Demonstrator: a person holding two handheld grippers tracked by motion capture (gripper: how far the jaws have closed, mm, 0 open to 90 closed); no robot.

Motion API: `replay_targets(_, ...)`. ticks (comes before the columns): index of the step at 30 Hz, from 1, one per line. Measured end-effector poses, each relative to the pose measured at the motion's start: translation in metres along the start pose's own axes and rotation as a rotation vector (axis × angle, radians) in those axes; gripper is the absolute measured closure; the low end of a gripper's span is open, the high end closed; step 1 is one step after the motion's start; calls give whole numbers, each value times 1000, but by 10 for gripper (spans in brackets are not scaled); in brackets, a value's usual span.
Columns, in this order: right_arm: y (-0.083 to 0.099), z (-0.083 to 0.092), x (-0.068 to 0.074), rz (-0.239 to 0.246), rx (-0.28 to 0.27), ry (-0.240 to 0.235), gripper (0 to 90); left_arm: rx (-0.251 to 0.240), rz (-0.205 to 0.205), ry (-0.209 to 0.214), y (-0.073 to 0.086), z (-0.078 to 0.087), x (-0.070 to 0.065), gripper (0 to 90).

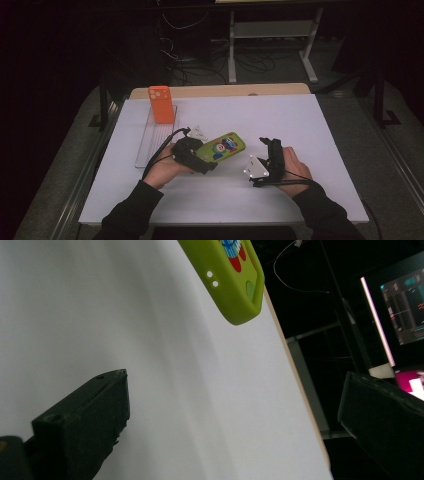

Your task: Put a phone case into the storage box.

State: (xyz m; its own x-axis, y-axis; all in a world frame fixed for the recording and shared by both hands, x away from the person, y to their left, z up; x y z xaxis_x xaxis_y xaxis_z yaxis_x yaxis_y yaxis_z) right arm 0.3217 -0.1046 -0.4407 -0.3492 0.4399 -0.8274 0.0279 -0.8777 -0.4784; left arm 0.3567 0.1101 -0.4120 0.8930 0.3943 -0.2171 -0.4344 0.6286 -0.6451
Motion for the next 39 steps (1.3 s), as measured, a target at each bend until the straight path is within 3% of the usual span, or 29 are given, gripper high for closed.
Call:
replay_targets(2,0,0,0,35,-11,8,0,1,0,0,0,0,0,155)
replay_targets(8,-2,1,2,49,-7,32,0,-3,7,3,0,0,-1,155)
replay_targets(12,-3,0,0,152,-34,65,0,30,-16,3,1,2,1,155)
replay_targets(15,-5,1,2,161,-36,81,0,30,-16,5,0,2,0,156)
replay_targets(21,-8,1,6,239,-59,101,0,28,-13,11,-1,2,0,156)
replay_targets(23,-10,0,5,265,-78,131,0,35,-35,8,-3,3,1,155)
replay_targets(26,-14,1,6,252,-81,141,2,33,-34,7,-4,3,2,155)
replay_targets(30,-18,-1,7,278,-96,156,21,35,-32,7,-6,3,3,156)
replay_targets(31,-19,-3,7,297,-103,147,27,5,-6,10,-7,1,1,156)
replay_targets(33,-22,-5,8,310,-112,149,36,40,-37,8,-7,4,3,155)
replay_targets(34,-22,-5,9,297,-106,151,42,23,-15,12,-7,2,2,155)
replay_targets(37,-27,-8,9,325,-133,181,75,35,-27,11,-7,3,4,155)
replay_targets(39,-30,-7,9,341,-140,177,107,37,-30,13,-7,3,4,155)
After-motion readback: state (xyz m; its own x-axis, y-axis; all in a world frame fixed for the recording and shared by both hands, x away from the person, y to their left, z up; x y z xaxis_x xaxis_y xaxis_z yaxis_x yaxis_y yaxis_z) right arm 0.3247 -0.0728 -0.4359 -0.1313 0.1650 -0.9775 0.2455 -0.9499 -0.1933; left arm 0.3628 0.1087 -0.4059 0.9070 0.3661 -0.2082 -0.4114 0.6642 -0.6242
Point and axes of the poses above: each handheld gripper's, and its own axes: z roughly backward along the jaws, y roughly out of its underside, x roughly to its left, the point moved 4 cm from there along -z, roughly forward along the jaws, and after that the axes turned 12 degrees about y, right-handed, at the moved point
